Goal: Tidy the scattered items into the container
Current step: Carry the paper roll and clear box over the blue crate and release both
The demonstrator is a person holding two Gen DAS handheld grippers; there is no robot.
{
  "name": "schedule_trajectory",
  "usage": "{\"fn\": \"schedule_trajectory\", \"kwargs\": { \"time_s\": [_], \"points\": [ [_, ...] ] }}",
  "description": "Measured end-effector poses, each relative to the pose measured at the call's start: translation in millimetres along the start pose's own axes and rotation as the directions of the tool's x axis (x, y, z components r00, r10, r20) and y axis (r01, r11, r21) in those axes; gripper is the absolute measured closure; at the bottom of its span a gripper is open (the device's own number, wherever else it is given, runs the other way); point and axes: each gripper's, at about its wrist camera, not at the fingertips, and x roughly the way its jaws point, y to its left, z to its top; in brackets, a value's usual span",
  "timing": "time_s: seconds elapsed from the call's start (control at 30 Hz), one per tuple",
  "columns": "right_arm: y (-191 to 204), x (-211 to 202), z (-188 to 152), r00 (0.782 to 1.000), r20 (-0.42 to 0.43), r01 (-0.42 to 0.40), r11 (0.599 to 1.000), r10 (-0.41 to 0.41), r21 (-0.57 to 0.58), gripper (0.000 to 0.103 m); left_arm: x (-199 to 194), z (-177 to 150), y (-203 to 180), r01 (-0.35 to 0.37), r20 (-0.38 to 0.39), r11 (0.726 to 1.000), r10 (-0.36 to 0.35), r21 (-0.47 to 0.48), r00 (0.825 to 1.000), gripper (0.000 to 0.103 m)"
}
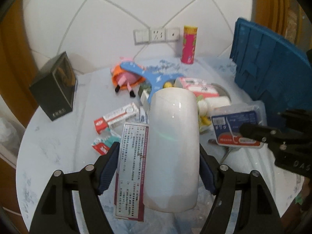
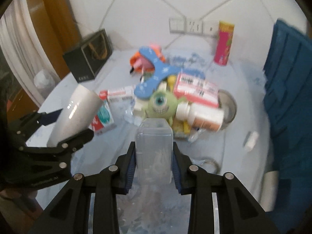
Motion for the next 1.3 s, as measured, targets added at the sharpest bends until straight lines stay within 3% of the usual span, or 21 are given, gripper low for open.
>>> {"fn": "schedule_trajectory", "kwargs": {
  "time_s": [0.13,0.33,0.57,0.77,0.83,0.97,1.13,1.17,1.23,1.27,1.3],
  "points": [
    [2,-47,11,0.995,0.084,0.049,0.999,-0.049,0.007,0.071,-32,17,-9,0.029,0.066,0.999,-0.03,0.015,0.997,0.03],
    [-8,-137,26,0.963,0.228,0.143,0.989,-0.144,0.02,0.071,-80,52,-45,0.097,0.185,0.995,-0.103,0.038,0.977,0.03],
    [-72,-260,11,0.878,0.395,0.262,0.962,-0.27,0.074,0.071,-126,97,-158,0.193,0.309,0.974,-0.222,0.121,0.925,0.03],
    [-167,-348,-29,0.806,0.441,0.366,0.918,-0.394,0.152,0.071,-147,123,-291,0.279,0.348,0.941,-0.331,0.191,0.877,0.03],
    [-200,-364,-43,0.799,0.424,0.387,0.904,-0.426,0.179,0.071,-150,127,-333,0.291,0.337,0.932,-0.351,0.217,0.873,0.03],
    [-259,-385,-70,0.809,0.385,0.388,0.896,-0.444,0.217,0.071,-147,129,-395,0.291,0.307,0.926,-0.357,0.241,0.882,0.03],
    [-302,-394,-96,0.827,0.351,0.367,0.895,-0.438,0.253,0.07,-146,125,-436,0.262,0.27,0.937,-0.321,0.232,0.908,0.028],
    [-307,-395,-100,0.828,0.348,0.364,0.894,-0.44,0.263,0.066,-146,124,-441,0.249,0.268,0.942,-0.305,0.226,0.914,0.024],
    [-317,-398,-109,0.828,0.342,0.361,0.889,-0.444,0.281,0.031,-148,122,-445,0.217,0.27,0.956,-0.266,0.199,0.925,0.005],
    [-316,-400,-112,0.825,0.341,0.368,0.886,-0.451,0.283,0.004,-153,120,-443,0.217,0.277,0.958,-0.263,0.186,0.924,0.0],
    [-316,-402,-115,0.821,0.341,0.374,0.882,-0.458,0.286,0.0,-156,119,-440,0.217,0.284,0.961,-0.26,0.174,0.923,0.0]
  ]
}}
